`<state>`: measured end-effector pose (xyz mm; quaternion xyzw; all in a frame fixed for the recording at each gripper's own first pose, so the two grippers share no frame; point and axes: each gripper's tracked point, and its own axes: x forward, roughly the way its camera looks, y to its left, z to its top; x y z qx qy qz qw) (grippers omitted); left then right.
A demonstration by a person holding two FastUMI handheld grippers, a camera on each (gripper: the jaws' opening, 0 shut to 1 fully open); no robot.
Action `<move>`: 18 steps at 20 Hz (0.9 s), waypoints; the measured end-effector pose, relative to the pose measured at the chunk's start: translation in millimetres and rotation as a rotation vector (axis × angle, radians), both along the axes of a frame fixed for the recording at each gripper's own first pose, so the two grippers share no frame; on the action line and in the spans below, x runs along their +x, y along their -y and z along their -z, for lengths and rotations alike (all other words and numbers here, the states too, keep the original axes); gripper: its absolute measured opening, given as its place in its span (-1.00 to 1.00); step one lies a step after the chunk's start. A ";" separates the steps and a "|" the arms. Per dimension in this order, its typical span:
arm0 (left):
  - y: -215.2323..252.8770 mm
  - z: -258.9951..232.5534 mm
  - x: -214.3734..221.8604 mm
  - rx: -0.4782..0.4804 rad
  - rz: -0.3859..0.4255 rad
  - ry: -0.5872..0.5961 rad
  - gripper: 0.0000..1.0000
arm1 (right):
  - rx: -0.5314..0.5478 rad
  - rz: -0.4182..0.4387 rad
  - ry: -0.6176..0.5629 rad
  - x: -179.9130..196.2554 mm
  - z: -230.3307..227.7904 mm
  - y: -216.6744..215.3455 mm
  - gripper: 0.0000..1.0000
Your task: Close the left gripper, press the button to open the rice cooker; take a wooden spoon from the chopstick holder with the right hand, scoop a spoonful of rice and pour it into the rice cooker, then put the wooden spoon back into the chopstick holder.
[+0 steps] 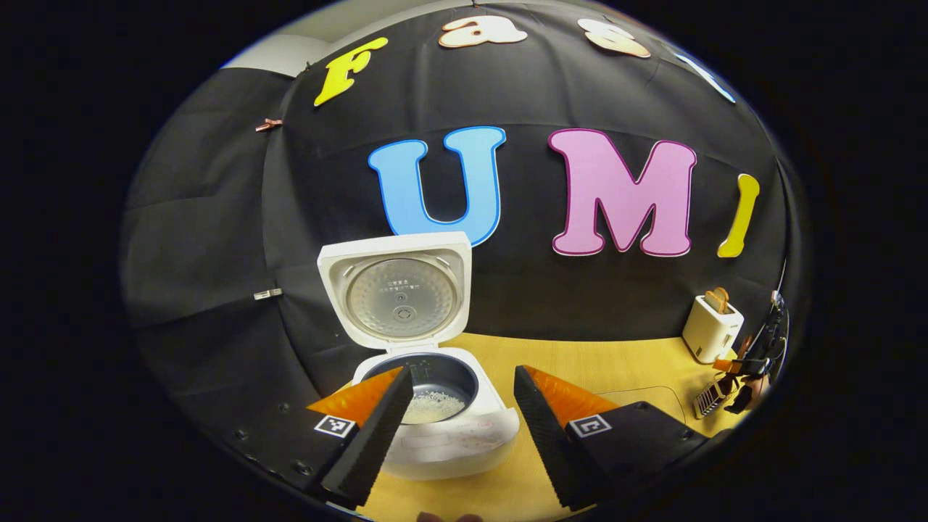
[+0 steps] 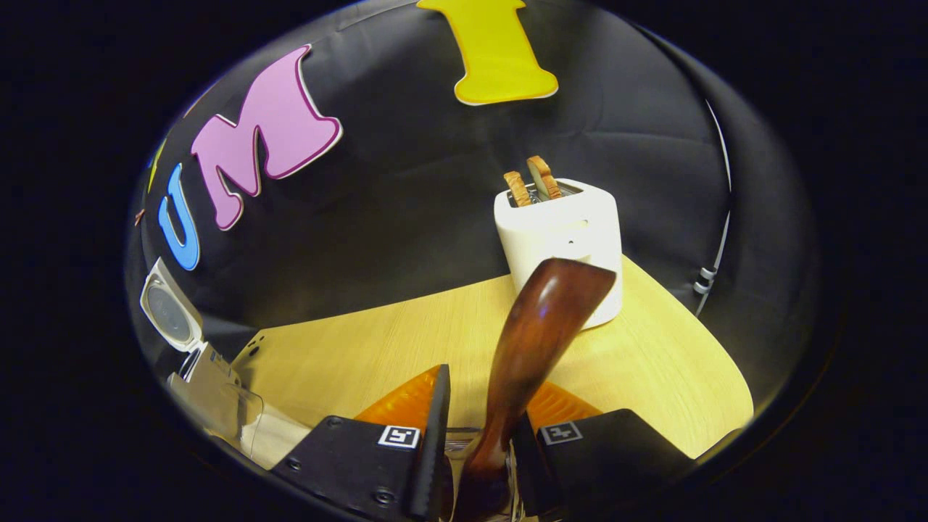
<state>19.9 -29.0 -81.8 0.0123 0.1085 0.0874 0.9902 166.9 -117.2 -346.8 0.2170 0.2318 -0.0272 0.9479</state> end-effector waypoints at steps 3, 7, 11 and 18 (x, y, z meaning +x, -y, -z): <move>1.5 0.2 1.0 0.001 0.010 -0.001 0.83 | 0.030 0.014 -0.009 -0.5 3.7 0.2 -0.48; -4.7 0.2 -3.8 0.001 0.007 -0.002 0.83 | 0.067 0.019 -0.007 -2.2 -1.8 2.0 -0.58; -14.3 -1.5 -7.9 -0.008 0.000 0.005 0.83 | 0.091 0.062 0.032 -6.3 -20.1 11.6 -0.63; -24.5 -0.2 -16.0 -0.033 0.001 0.013 0.83 | 0.104 0.095 0.113 -12.3 -62.0 20.8 -0.64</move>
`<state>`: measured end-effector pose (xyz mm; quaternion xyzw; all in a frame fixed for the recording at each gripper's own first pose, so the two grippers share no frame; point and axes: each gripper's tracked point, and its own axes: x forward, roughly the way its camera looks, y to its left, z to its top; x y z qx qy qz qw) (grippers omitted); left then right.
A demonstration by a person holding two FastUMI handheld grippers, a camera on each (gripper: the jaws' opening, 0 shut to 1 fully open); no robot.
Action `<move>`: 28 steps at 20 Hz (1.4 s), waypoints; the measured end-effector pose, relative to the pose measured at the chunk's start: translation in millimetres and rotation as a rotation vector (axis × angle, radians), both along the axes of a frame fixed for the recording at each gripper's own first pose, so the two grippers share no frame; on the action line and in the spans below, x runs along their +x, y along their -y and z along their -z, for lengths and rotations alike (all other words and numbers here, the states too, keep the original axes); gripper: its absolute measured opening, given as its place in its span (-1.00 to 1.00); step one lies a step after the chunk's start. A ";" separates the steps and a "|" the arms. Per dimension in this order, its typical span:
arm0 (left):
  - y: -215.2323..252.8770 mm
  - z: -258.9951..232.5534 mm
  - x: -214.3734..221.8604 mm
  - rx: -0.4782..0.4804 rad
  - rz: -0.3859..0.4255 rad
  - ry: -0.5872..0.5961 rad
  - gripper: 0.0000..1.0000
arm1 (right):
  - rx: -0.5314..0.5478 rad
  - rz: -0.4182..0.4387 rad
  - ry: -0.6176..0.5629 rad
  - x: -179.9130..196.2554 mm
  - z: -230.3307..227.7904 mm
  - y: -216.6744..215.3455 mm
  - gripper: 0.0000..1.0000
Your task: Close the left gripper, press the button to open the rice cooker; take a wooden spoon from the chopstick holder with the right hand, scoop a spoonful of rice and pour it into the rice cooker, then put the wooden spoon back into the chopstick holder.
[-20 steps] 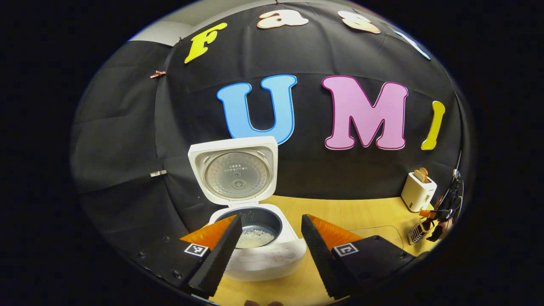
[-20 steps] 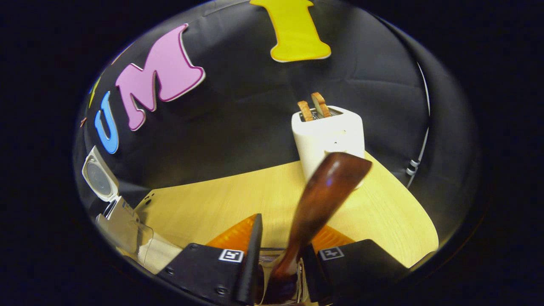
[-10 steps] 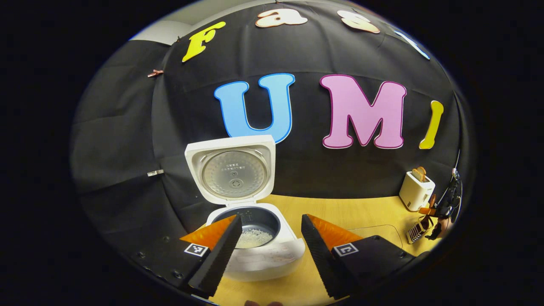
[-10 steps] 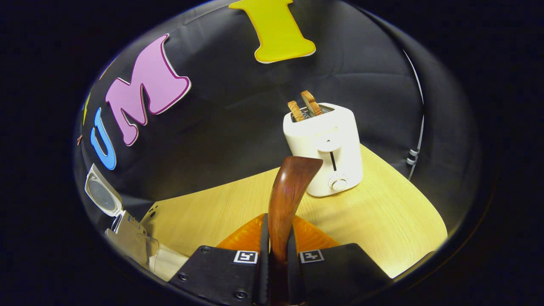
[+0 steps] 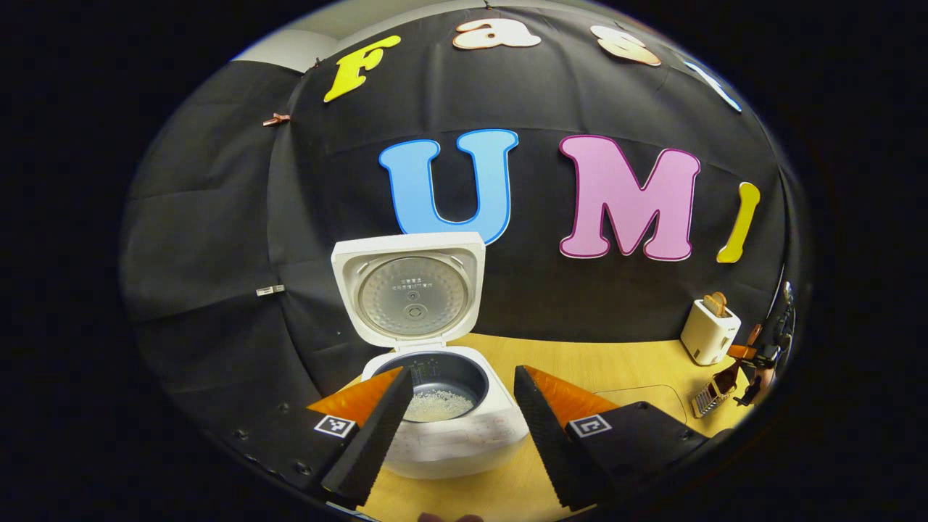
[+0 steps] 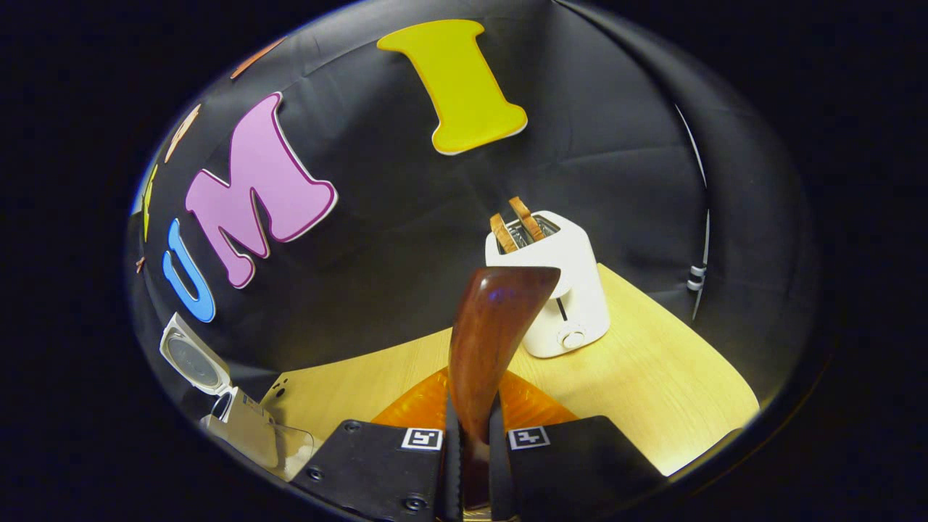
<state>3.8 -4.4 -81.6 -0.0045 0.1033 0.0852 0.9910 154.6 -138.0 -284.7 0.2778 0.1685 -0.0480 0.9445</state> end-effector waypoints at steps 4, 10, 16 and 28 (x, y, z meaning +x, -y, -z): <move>-7.5 -4.4 -4.9 -0.011 -0.001 0.014 0.83 | -0.009 0.038 0.059 -4.2 -30.9 13.2 -0.64; -18.1 -6.6 -5.8 -0.013 0.023 0.033 0.83 | -0.039 0.007 0.155 -14.0 -93.7 -5.3 -0.64; -39.4 -11.8 -6.5 -0.028 0.042 0.058 0.83 | 0.007 -0.136 0.253 -22.7 -151.6 -111.2 -0.64; -61.9 -4.3 -4.4 -0.048 0.136 0.064 0.88 | -0.199 -0.310 0.150 -26.9 -93.7 -261.0 -0.64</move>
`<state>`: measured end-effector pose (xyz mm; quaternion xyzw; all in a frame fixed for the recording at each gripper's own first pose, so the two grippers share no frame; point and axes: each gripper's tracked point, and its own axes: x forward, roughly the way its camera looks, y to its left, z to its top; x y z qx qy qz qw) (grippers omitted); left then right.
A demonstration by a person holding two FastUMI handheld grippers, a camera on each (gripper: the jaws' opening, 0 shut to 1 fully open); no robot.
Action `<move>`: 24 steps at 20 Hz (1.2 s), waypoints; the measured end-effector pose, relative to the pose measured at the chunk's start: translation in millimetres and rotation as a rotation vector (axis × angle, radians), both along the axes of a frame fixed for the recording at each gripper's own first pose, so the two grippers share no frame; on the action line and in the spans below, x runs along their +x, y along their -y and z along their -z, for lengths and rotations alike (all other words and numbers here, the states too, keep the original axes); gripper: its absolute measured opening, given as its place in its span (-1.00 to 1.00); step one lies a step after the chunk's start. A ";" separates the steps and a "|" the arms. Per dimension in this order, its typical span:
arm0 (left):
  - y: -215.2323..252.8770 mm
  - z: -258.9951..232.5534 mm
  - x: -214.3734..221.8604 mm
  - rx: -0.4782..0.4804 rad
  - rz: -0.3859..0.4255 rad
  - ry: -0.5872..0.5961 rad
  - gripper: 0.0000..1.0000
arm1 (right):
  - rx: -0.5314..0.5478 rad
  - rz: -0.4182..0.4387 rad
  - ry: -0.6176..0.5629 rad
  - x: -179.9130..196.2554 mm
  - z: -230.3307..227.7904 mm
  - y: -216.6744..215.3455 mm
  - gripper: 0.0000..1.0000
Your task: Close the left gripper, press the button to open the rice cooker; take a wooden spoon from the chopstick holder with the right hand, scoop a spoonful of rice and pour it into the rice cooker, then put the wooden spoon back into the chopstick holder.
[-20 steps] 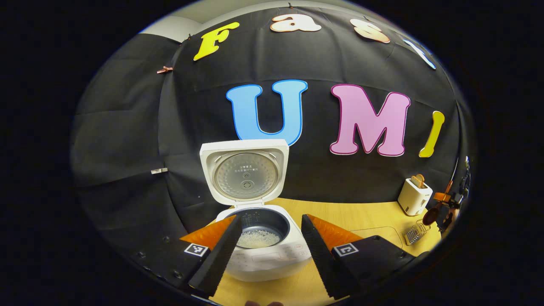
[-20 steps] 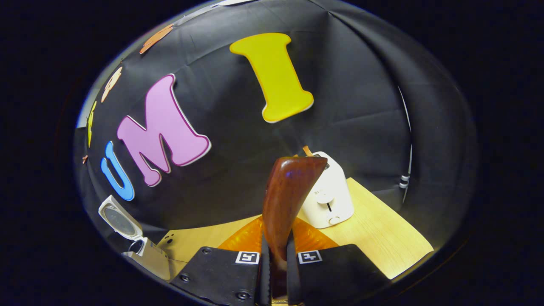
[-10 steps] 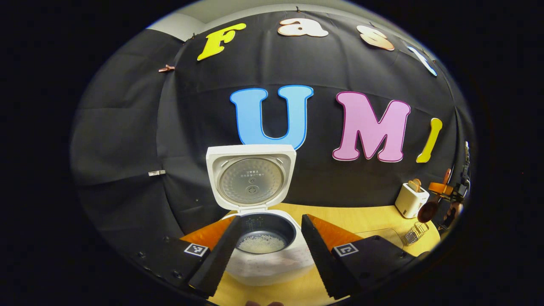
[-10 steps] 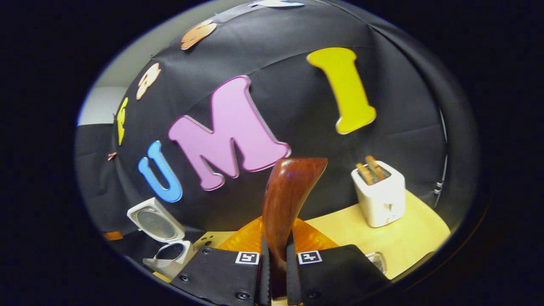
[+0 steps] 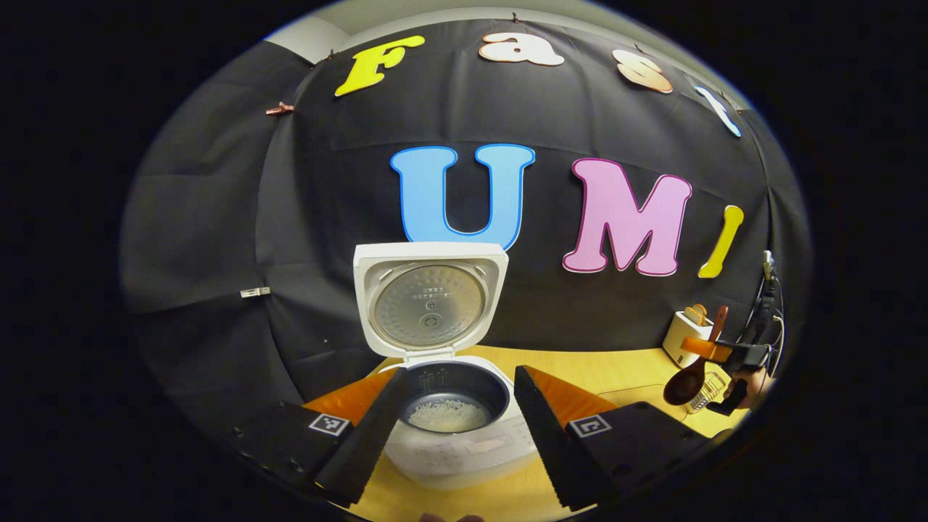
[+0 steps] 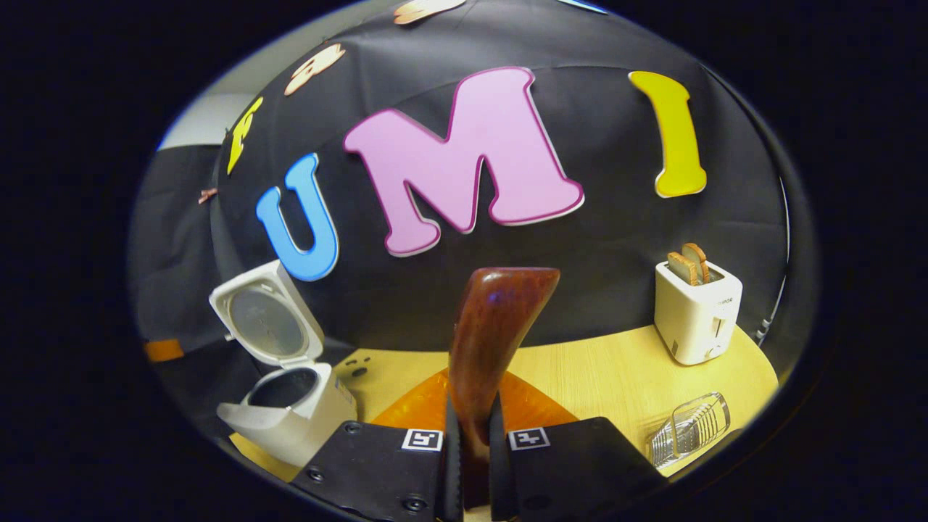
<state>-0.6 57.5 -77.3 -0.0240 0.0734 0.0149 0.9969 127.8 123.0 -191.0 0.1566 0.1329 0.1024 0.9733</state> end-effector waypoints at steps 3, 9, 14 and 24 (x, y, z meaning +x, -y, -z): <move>-5.9 3.7 4.4 -0.012 0.029 -0.002 0.88 | -0.131 -0.015 -0.052 -5.8 35.8 -10.3 -0.63; -19.4 10.8 17.9 0.006 0.070 -0.001 0.89 | -0.391 -0.036 -0.055 -11.8 70.8 -28.6 -0.63; -29.4 17.5 32.4 -0.010 0.092 -0.008 0.89 | -0.597 -0.061 -0.086 -20.7 100.1 -46.3 -0.63; -36.7 27.3 44.5 -0.026 0.122 -0.013 0.88 | -0.270 0.082 -0.218 -21.2 109.4 -80.6 -0.63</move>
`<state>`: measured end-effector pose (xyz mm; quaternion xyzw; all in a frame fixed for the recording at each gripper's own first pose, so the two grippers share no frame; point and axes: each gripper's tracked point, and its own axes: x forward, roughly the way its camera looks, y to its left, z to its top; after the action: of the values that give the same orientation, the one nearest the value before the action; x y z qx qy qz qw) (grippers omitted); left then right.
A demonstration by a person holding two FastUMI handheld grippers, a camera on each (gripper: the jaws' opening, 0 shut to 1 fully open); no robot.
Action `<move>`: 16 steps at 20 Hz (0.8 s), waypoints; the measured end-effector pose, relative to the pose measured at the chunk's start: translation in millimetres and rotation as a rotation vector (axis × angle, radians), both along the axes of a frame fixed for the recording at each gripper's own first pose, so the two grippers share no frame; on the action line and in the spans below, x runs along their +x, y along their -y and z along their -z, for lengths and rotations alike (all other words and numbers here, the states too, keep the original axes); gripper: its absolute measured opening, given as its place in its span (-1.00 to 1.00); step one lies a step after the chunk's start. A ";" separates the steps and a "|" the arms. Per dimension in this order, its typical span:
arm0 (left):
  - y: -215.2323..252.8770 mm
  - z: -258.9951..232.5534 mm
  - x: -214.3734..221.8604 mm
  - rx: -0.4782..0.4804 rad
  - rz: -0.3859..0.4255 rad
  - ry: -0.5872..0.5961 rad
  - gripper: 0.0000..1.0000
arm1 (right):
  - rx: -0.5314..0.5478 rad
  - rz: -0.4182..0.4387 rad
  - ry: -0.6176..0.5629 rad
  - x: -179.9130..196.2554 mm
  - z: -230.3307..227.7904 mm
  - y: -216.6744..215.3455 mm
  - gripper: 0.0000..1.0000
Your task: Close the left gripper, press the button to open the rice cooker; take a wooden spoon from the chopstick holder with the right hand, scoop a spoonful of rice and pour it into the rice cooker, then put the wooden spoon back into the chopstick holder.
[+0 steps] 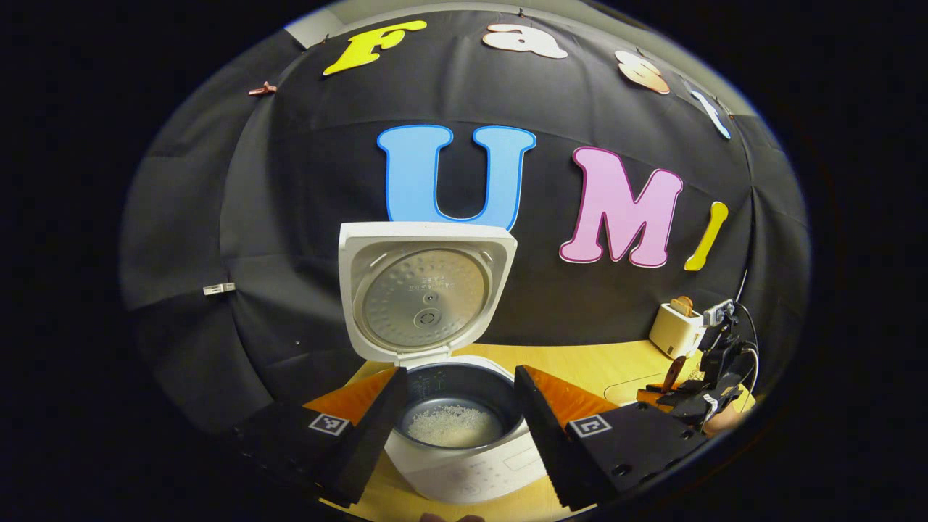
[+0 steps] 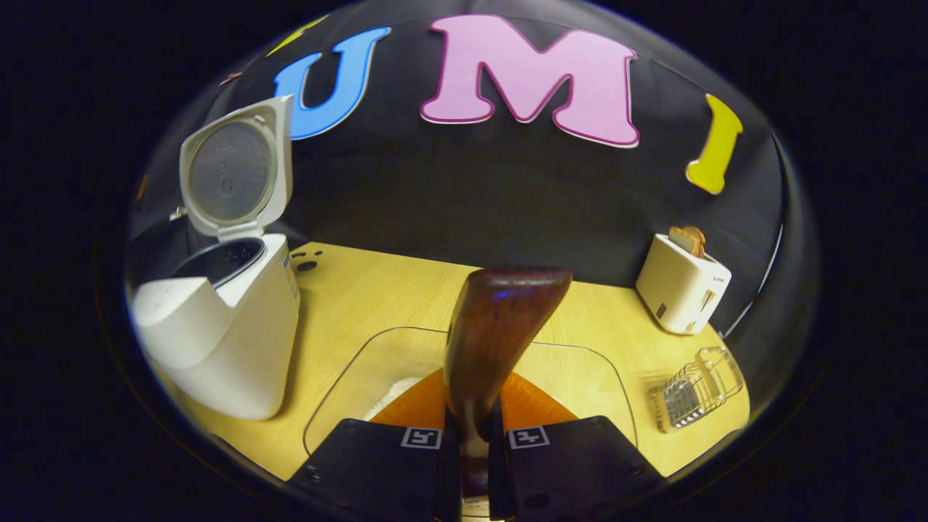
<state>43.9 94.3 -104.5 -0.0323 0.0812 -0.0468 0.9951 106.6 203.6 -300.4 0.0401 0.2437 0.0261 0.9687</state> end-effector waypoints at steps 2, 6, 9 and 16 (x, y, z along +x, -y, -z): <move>-2.5 -1.3 0.1 0.001 0.002 0.001 0.89 | 0.074 0.043 -0.012 0.9 -0.2 -3.0 -0.63; -9.5 -3.4 -2.4 -0.003 -0.009 0.003 0.89 | 0.277 0.151 -0.043 0.8 2.1 6.0 -0.63; -11.8 -4.4 -4.0 0.002 -0.018 0.007 0.89 | 0.425 0.234 -0.059 -1.3 5.7 21.6 -0.63; -6.2 -9.9 -6.1 0.004 -0.023 0.014 0.89 | 0.643 0.335 -0.018 -0.1 -12.3 54.9 -0.63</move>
<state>37.7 100.5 -94.6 -0.0310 0.0737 -0.0353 0.9962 106.5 148.7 -288.1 0.3825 0.2218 -0.0579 0.8951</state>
